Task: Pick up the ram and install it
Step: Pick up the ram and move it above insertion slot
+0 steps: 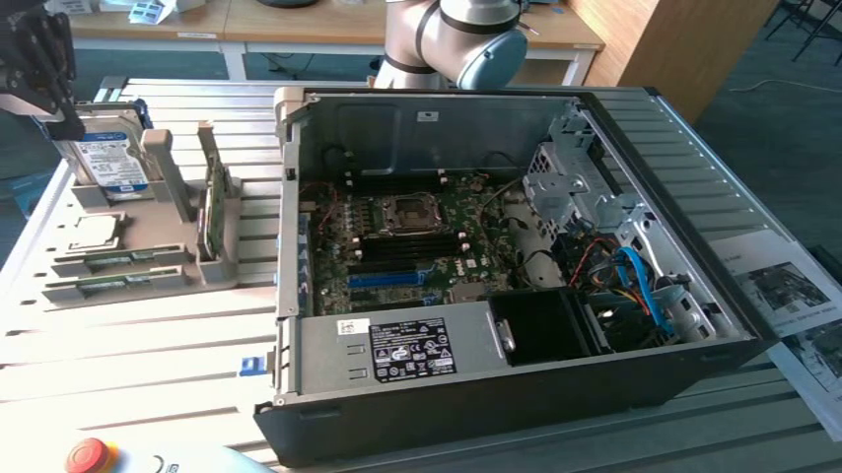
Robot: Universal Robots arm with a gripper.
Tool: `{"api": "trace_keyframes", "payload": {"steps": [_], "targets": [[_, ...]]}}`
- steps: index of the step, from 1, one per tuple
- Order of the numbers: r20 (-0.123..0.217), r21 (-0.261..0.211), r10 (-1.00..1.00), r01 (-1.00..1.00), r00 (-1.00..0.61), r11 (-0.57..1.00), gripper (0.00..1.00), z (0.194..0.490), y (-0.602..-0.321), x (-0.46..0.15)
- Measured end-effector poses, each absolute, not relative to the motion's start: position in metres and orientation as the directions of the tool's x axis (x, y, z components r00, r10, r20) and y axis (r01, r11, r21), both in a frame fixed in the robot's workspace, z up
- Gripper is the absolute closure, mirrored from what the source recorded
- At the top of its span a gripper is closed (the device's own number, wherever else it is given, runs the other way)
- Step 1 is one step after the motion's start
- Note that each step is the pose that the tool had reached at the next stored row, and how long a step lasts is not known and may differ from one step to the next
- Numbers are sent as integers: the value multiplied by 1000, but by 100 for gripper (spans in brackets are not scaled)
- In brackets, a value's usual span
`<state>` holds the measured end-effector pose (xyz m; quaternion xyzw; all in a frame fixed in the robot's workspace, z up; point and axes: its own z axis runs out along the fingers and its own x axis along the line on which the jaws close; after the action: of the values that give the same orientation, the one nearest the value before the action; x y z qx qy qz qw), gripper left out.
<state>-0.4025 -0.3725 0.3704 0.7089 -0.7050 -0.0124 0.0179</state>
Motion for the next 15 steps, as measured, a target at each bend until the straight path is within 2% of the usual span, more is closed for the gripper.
{"api": "trace_keyframes", "payload": {"steps": [15], "targets": [[8, 43, -1000, -999, 6, -5, 89, 343, -373, -404]]}}
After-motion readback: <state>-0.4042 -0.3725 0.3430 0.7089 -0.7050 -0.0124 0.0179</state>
